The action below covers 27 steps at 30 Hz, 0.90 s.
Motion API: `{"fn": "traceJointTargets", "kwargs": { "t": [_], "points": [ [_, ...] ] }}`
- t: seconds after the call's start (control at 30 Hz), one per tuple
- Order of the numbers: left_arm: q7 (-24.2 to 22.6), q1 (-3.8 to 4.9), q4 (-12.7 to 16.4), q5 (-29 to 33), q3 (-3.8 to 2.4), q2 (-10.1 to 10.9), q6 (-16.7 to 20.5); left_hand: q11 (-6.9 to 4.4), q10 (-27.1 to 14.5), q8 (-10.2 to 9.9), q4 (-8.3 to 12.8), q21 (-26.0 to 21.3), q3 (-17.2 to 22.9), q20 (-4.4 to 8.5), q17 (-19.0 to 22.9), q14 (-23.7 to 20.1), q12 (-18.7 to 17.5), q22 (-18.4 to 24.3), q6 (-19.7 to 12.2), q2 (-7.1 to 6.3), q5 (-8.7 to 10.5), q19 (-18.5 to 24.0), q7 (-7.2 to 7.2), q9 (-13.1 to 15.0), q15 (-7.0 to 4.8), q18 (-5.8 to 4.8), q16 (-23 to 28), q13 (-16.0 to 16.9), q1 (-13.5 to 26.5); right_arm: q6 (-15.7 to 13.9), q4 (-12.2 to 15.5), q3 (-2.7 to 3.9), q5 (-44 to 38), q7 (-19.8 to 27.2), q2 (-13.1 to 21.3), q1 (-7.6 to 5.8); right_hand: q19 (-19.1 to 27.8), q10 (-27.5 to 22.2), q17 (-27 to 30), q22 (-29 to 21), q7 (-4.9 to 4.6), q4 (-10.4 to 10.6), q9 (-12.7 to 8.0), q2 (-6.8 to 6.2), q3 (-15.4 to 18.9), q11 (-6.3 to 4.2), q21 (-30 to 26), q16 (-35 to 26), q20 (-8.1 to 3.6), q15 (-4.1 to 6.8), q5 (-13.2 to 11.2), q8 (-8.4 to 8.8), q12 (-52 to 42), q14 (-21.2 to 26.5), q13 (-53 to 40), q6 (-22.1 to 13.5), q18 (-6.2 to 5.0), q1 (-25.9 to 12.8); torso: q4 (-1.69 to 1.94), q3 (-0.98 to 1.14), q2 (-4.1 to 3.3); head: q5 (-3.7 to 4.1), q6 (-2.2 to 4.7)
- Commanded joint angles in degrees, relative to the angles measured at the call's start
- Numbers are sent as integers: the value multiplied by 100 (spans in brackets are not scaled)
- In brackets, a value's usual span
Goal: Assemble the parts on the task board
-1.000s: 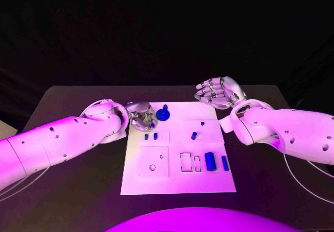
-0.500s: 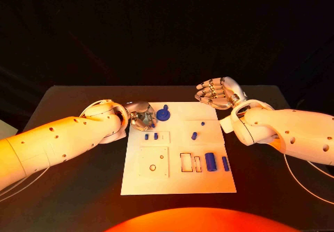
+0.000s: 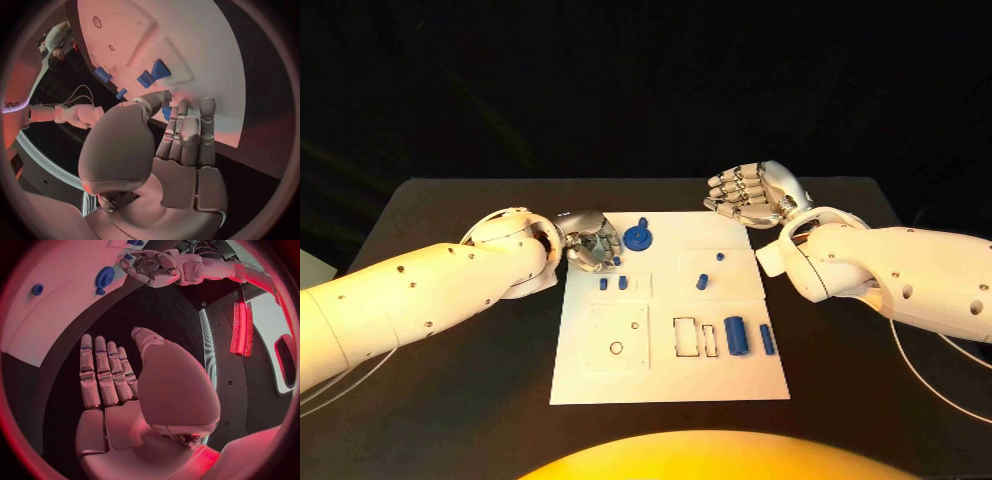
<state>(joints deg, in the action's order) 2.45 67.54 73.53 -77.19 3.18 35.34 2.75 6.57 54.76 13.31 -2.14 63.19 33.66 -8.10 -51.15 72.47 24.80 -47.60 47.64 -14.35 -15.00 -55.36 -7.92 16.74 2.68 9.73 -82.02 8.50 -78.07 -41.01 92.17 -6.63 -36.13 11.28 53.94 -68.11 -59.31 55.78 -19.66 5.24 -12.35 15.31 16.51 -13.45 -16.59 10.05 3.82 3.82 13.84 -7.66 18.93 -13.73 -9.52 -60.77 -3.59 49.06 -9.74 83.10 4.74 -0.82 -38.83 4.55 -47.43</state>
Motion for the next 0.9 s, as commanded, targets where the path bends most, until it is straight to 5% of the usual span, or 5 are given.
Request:
{"fn": "traceJointTargets", "kwargs": {
  "t": [0.03, 0.37, 0.63, 0.67, 0.9],
  "points": [
    [23, -13, 38, 34, -4, 44, 37, 39, -159, -57, -5, -32, -65, -35, 39, -74, -24, 19, -69, -3, -17, 39, 14, -15, 31, 34, 15, 20, 33, 240, -14, 1, -280, -136, 14, 4, -35, -1, 4, -7, -5, -9, -4, 28, 70, -22, 39, 46, -18, 24, -53, 19, 25, -48, -11, 79, -85, 103, 0, -1, 0, 0, 5],
    [-185, -20, 180, 405, -86, 361, 461, 169, -654, -119, 8, -105, -133, -139, 360, -236, -39, 137, -128, 63, -33, 128, -26, -23, 141, 60, 34, 22, -60, 900, -104, 2, -1541, -634, 101, 2, -1319, 740, -394, 393, 225, -226, -19, 26, -147, -338, 967, 782, -613, 549, -223, 9, -123, -1541, -17, 532, -58, 443, 0, 3, 3, -5, 49],
    [-946, -12, 296, 2727, -215, 786, 819, 96, -324, 116, 107, -156, 84, -78, 1107, -600, 355, 252, 271, 203, -39, 266, -302, 58, 63, 94, 250, 120, -218, 1791, -158, 6, -3236, -1286, 174, -32, -1549, 1556, -1777, 1671, 391, -396, -46, -183, -761, -560, 2673, 2277, -1005, 834, -267, 128, 358, -2415, -70, 965, -27, 240, -1, 7, 3, -14, 116],
    [-1187, -10, 348, 3420, -226, 880, 818, 89, -284, 146, 135, -188, 98, -62, 1477, -806, 448, 271, 304, 228, -37, 306, -310, 65, 50, 94, 409, 147, -232, 1941, -156, 7, -3613, -1430, 181, -40, -1777, 1617, -2118, 2904, 419, -408, -22, -255, -874, -588, 3824, 2742, -1001, 856, -292, 144, 444, -2504, -90, 981, 118, 168, 0, 1, -1, -6, 126],
    [-1927, -9, 629, 5664, -241, 1201, 540, 52, -201, 206, 151, -306, 21, -39, 2050, -1061, 672, 361, 335, 292, -24, 351, -304, 81, 19, 95, 728, 206, -174, 2353, -156, 9, -4860, -1919, 181, -58, -2303, 1511, -4292, 5914, 467, -461, 122, -329, -1002, -589, 6510, 5659, -963, 834, -456, 150, 586, -2645, -112, 963, 510, -77, 10, -23, -7, 165, 157]
  ]
}}
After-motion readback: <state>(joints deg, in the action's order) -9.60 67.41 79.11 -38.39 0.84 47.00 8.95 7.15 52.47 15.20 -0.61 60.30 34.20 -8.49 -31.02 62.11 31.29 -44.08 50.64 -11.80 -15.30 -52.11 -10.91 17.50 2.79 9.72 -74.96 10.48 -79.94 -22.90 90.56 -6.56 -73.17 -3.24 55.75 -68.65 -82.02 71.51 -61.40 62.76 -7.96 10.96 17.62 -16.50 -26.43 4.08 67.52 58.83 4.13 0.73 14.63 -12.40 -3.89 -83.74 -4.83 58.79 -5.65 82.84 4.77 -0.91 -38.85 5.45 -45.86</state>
